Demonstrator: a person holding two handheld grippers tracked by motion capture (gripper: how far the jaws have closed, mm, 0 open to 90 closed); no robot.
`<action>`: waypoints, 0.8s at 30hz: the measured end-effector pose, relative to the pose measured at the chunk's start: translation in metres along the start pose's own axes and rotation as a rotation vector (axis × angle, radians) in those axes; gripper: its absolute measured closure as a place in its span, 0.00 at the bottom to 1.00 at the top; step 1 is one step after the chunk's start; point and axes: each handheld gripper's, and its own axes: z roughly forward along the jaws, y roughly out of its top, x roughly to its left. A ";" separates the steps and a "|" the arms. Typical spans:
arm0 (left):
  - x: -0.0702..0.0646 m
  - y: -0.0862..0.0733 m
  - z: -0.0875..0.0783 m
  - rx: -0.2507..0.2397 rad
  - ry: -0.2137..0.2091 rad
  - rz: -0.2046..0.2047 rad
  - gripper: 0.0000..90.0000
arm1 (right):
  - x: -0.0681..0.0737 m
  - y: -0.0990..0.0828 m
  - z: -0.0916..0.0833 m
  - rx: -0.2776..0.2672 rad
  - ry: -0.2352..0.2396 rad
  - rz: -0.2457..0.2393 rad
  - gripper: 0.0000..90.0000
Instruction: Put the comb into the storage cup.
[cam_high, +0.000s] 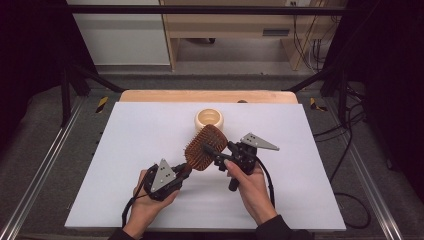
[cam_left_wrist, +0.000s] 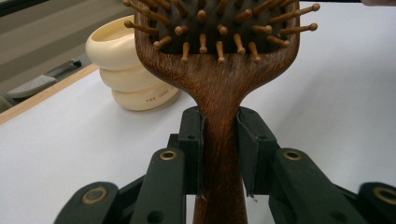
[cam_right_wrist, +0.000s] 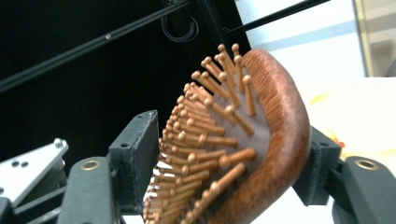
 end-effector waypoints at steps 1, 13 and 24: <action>0.001 0.000 0.000 0.002 0.005 -0.002 0.81 | -0.001 0.000 0.002 0.000 0.006 0.010 0.40; 0.014 -0.008 0.000 0.009 0.048 -0.022 0.81 | 0.002 0.006 0.022 0.020 0.021 0.092 0.55; 0.021 -0.011 -0.001 -0.025 0.052 -0.083 0.81 | 0.019 0.019 0.036 0.053 0.010 0.026 0.59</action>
